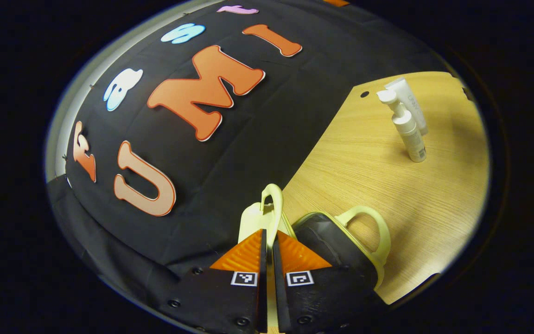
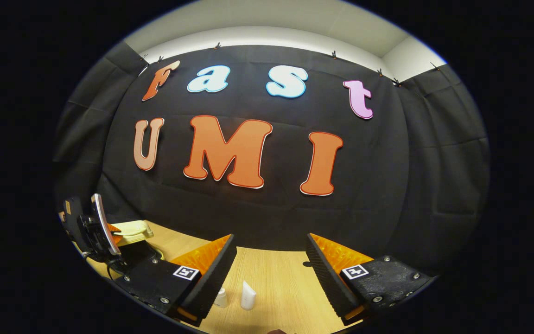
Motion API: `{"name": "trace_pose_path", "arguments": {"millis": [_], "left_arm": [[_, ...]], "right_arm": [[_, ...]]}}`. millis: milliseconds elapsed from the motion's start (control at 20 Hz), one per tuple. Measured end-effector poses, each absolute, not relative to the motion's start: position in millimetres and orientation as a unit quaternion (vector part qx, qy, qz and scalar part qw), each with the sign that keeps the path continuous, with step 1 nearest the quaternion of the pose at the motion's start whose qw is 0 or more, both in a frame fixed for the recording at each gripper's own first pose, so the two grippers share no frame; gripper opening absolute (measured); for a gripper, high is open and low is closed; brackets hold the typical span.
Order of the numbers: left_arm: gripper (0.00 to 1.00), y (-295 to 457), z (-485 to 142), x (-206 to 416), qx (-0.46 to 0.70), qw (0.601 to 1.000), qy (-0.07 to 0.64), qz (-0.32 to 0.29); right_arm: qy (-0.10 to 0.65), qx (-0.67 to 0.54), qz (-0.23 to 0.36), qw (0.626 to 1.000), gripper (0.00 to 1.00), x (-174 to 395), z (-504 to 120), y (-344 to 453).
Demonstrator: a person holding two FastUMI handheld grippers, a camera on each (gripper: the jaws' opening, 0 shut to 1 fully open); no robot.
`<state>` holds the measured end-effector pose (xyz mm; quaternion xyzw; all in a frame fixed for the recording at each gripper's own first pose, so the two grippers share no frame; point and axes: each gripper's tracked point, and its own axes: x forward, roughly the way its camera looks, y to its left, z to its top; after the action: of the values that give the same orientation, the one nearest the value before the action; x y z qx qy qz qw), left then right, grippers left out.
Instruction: First open the suitcase, pack the skin care products into it, and then close the suitcase.
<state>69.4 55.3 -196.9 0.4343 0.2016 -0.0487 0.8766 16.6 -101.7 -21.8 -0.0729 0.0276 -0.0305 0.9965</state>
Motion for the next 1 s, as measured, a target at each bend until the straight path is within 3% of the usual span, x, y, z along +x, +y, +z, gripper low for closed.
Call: {"name": "trace_pose_path", "arguments": {"millis": [150,550,1000], "left_arm": [[0.08,73,-181,62,0.419,0.888,0.177,-0.065],[0.08,149,-136,80,0.231,0.957,0.169,-0.036],[0.14,292,-116,97,0.133,0.975,0.172,0.046]], "right_arm": [[0.031,-0.064,-0.040,0.997,0.96,17,-24,-76],[0.063,-0.077,-0.043,0.994,0.96,20,-43,-18],[0.085,-0.098,-0.074,0.989,0.96,22,-59,8]]}}
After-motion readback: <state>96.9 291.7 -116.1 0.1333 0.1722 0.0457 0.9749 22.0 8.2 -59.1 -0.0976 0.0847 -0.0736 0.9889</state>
